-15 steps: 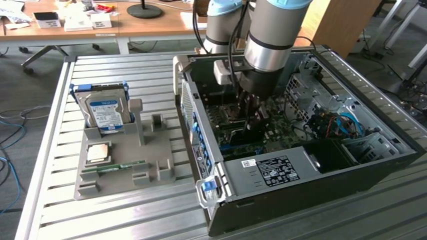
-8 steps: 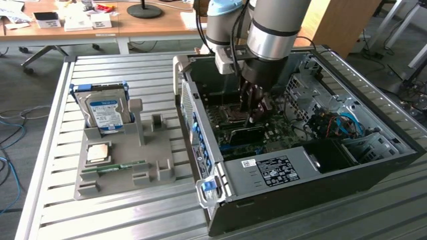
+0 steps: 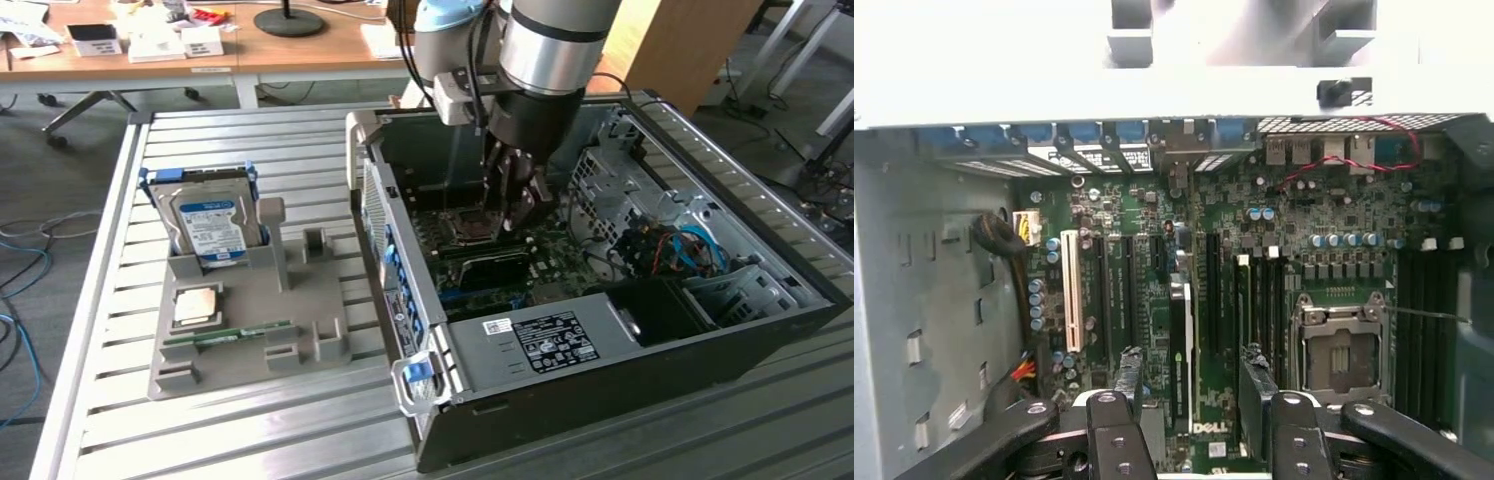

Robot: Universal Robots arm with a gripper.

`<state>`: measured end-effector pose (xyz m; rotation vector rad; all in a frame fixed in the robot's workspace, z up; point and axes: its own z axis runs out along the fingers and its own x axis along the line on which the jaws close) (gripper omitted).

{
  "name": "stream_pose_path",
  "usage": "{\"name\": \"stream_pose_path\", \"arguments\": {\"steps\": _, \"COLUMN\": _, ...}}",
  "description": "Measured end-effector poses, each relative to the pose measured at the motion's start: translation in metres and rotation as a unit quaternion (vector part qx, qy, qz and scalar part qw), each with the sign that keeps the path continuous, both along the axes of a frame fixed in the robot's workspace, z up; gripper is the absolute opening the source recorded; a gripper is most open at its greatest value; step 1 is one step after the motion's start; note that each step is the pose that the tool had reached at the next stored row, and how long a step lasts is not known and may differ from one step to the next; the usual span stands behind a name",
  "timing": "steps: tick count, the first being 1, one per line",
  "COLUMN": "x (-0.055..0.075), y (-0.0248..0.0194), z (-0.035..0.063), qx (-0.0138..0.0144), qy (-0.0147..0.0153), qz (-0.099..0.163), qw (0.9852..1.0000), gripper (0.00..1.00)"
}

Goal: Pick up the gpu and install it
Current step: 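Insert the gpu into the slot, then press down on the gpu until it lock into place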

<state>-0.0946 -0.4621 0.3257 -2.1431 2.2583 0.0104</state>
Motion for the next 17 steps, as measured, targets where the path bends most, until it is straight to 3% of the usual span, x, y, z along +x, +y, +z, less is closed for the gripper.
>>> {"name": "stream_pose_path", "arguments": {"steps": 6, "x": 0.0000, "y": 0.0000, "z": 0.0061, "qx": -0.0001, "qy": 0.0000, "qz": 0.000, "qw": 1.0000, "gripper": 0.51}}
{"name": "stream_pose_path", "arguments": {"steps": 17, "x": 0.0000, "y": 0.0000, "z": 0.0062, "qx": 0.0000, "qy": 0.0000, "qz": 0.000, "qw": 1.0000, "gripper": 0.51}}
